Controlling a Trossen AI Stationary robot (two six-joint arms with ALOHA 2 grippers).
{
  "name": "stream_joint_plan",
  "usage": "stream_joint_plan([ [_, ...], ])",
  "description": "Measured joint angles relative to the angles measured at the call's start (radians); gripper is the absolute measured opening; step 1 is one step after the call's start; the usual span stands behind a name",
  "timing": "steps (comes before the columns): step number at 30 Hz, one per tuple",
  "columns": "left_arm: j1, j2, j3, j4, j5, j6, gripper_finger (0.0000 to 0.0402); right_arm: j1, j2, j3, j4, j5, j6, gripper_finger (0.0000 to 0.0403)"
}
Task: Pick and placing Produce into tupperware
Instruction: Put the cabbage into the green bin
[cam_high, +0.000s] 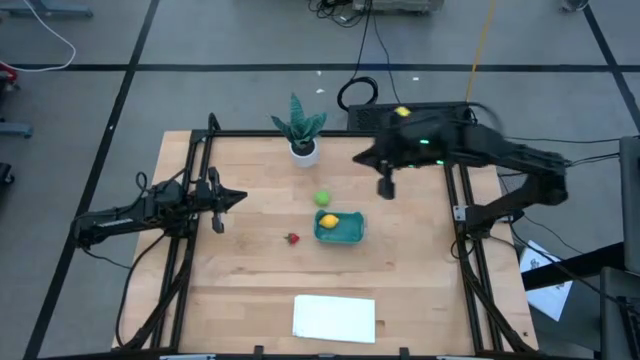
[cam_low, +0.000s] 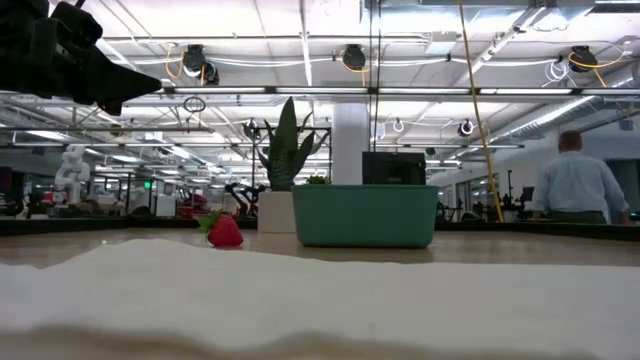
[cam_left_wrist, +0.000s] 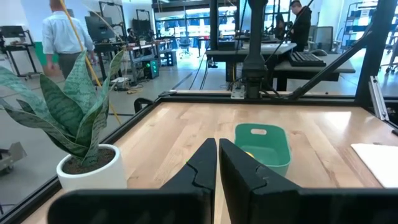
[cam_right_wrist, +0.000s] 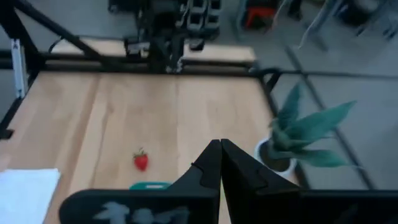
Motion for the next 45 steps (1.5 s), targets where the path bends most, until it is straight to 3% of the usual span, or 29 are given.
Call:
stream_joint_plan([
  [8,0.000,0.000,0.000,-0.001,0.000,-0.001,0.0021,0.059,-0.245,-0.217,0.105,0.052,0.047,0.0000],
  [15,0.000,0.000,0.000,0.000,0.000,-0.001,0.0021,0.008,-0.524,-0.603,0.477,-0.135,0.109,0.0000],
  [20,0.000,0.000,0.000,0.000,0.000,-0.001,0.0021,-0.006,-0.649,-0.784,0.523,-0.160,0.139,0.0000],
  [27,0.000,0.000,0.000,0.000,-0.001,-0.002,0.0021,-0.016,-0.745,-0.927,0.598,-0.111,0.148,0.0000],
  [33,0.000,0.000,0.000,0.000,-0.001,-0.002,0.0021,-0.017,-0.817,-1.071,0.706,-0.248,0.081,0.0000],
  [45,0.000,0.000,0.000,0.000,-0.002,-0.003,0.0021,-0.049,-0.912,-1.310,0.991,-0.243,0.222,0.0000],
])
